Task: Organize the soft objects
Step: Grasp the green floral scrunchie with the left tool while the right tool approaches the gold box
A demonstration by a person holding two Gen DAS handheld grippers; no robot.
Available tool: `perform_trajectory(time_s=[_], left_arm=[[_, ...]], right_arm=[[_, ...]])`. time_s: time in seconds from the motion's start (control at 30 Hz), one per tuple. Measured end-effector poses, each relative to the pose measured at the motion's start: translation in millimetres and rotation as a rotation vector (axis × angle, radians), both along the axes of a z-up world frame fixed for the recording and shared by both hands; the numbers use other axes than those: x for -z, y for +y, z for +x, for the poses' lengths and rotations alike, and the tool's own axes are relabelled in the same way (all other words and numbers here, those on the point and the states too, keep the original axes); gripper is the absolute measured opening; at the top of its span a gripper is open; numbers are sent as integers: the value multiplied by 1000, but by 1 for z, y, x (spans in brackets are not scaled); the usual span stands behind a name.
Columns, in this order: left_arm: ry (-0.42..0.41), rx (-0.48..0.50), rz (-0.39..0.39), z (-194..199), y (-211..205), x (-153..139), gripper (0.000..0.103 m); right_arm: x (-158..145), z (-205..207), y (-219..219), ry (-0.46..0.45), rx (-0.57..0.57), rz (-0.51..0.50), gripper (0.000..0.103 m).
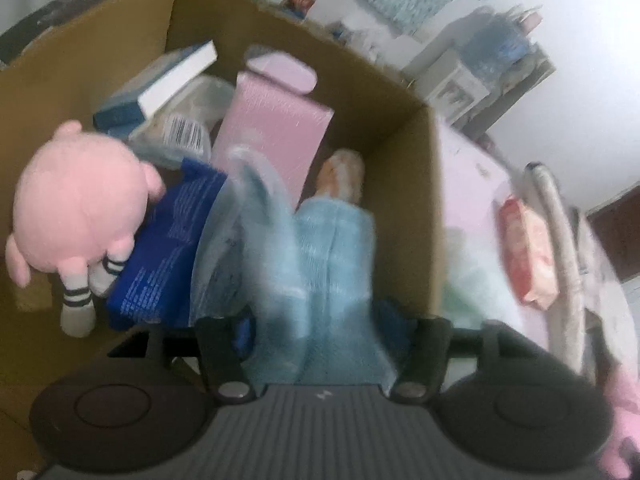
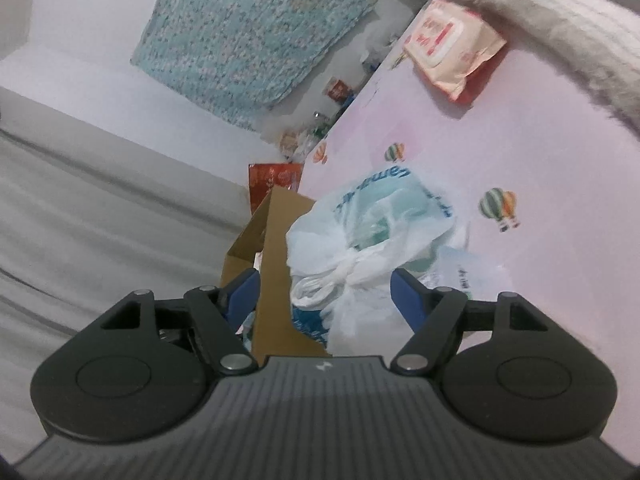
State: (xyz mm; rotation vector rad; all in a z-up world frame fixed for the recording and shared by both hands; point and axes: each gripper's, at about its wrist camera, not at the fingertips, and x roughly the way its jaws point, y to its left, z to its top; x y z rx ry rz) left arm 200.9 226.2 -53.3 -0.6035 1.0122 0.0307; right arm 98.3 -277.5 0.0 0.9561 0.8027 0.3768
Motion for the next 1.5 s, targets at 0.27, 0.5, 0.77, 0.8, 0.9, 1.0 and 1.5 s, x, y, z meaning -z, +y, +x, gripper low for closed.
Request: perform_trajectory(time_s=[0.27, 0.5, 0.77, 0.8, 0.9, 1.0, 1.5], left_arm=[[-198, 16, 79, -43, -14, -66, 86], [-415, 191, 254, -123, -83, -123, 98], [-572, 485, 339, -189, -196, -119, 100], [-585, 525, 347, -193, -210, -113, 100], [-558, 625, 381, -197, -246, -88, 100], [-512, 679, 374, -198, -270, -64, 100], [-367, 727, 397, -178, -312, 31, 88]], right_arm=[[6, -27, -25, -31, 59, -18, 80], [15, -63, -48, -54, 170, -75, 83], [45, -101, -60, -24, 234, -131, 83], [48, -105, -60, -23, 236, -146, 83], [55, -115, -61, -23, 242, -190, 83], [63, -122, -61, -23, 242, -209, 83], [82, -109, -38, -43, 136, -298, 58]])
